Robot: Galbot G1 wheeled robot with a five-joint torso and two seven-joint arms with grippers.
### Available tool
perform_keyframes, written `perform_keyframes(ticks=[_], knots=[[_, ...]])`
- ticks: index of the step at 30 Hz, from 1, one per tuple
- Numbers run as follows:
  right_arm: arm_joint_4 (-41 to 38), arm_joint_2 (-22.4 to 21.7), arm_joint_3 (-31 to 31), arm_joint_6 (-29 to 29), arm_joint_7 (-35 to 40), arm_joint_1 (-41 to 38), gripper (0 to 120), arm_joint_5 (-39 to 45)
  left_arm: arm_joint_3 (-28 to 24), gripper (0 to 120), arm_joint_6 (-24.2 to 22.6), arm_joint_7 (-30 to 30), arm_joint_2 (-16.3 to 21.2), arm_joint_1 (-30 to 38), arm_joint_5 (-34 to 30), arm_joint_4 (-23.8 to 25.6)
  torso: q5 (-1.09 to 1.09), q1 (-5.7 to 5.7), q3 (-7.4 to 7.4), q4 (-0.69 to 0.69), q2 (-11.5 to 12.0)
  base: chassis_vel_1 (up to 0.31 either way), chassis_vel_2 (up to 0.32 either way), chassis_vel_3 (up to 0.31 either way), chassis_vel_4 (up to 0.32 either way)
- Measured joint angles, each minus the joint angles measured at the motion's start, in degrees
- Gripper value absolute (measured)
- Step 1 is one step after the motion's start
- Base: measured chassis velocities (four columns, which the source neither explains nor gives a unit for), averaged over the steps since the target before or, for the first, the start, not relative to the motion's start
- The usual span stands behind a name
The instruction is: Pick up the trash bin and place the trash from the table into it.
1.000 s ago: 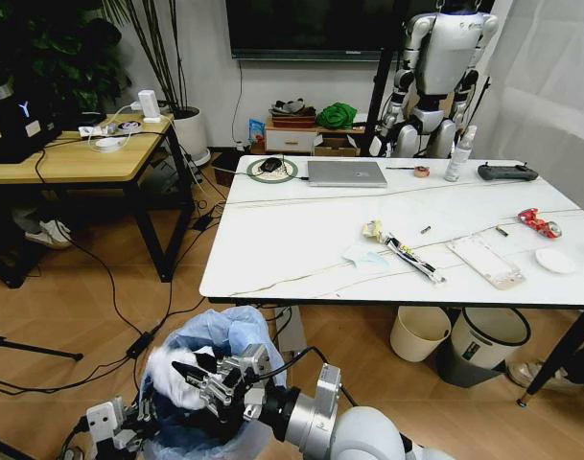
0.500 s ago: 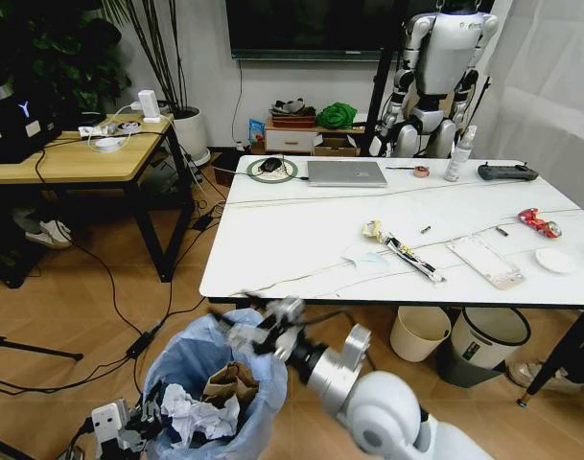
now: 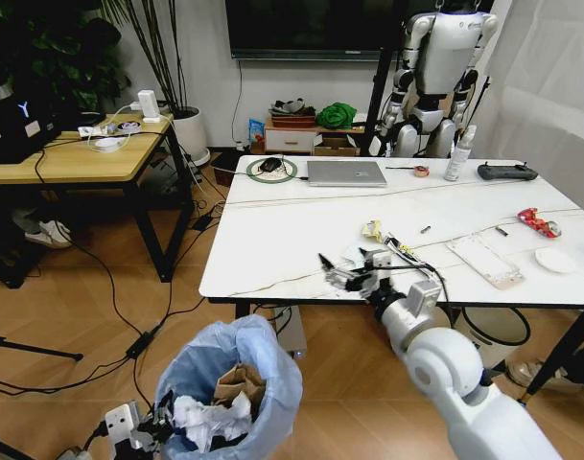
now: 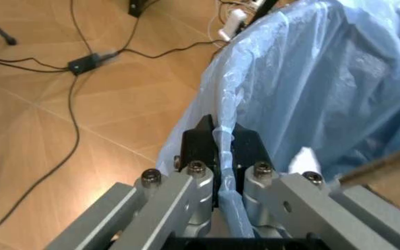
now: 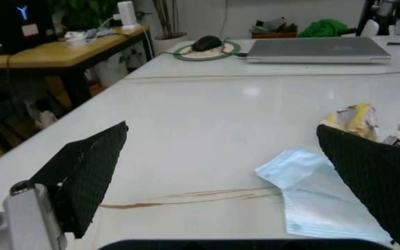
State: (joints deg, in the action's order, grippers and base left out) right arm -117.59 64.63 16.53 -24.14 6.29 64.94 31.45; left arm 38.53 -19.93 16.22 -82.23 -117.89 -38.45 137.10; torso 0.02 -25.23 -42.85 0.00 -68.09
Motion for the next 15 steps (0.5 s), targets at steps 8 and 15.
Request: perform_keyframes(ticks=[8,15], knots=[[2.8,-0.6,1.0,0.0,-1.6,-0.6,100,-1.9,0.5,0,-0.2,0.5,0.0,0.7,-0.6,0.0,0.0,0.0,0.0,-0.01,0.0,0.0,0.0,0.0,0.0],[4.1,-0.6,0.9,0.6,-1.9,-0.7,100,-1.7,0.5,0,-0.8,2.2,-0.3,1.2,-0.4,-0.3,-0.01,0.0,0.01,0.0,0.0,0.0,0.0,0.0,0.0]])
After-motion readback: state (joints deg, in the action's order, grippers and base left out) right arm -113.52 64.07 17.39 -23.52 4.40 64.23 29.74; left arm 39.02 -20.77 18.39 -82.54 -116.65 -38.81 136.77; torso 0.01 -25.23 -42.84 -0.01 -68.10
